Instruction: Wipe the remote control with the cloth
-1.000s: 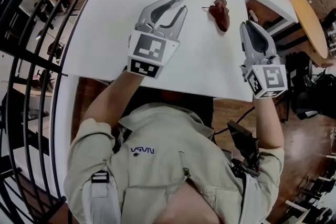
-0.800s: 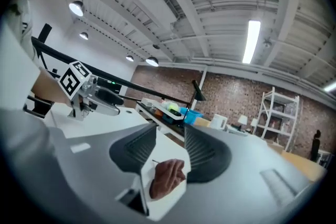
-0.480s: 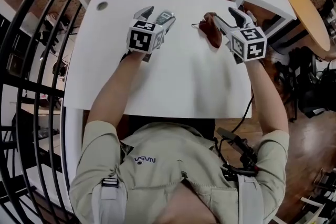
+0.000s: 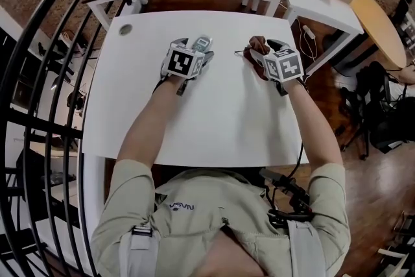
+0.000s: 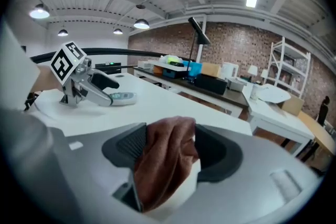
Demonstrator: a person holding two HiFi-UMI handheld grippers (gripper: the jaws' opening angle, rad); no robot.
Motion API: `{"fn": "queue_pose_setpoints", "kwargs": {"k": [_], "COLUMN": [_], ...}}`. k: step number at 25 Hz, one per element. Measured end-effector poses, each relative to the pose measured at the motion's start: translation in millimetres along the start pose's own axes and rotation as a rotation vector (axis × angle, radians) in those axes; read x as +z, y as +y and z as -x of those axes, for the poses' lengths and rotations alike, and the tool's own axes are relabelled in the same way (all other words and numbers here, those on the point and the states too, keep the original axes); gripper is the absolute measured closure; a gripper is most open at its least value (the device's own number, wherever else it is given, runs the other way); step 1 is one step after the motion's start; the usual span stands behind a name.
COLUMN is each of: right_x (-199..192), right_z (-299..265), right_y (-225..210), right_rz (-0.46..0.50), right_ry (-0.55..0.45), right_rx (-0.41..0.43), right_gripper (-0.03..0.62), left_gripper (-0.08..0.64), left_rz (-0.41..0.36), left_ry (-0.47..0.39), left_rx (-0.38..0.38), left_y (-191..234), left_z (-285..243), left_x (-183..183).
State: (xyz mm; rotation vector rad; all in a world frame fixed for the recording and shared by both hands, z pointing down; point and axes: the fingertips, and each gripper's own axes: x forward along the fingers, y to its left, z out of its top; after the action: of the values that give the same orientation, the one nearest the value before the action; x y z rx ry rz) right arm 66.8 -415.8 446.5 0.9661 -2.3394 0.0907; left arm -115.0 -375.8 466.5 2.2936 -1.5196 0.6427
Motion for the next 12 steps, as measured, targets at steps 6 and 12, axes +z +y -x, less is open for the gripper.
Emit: {"fn": "queue_pose_setpoints", "kwargs": {"k": [6,12], "right_x": [-8,-13], "right_z": [-7,-14], "right_y": [2,5], "right_rz": [-0.039,-0.056], "right_ry": [0.025,0.040], "right_rx": [0.040,0.069], "right_gripper": [0.312,0.311], "left_gripper": [0.163,0.161], "left_rz": [0.005,0.059], "left_ry": [0.107,0.211], "left_rx": [0.009,-0.010], "left_y": [2,7], "left_z": [-15,-25], "left_x": [-14,-21]}}
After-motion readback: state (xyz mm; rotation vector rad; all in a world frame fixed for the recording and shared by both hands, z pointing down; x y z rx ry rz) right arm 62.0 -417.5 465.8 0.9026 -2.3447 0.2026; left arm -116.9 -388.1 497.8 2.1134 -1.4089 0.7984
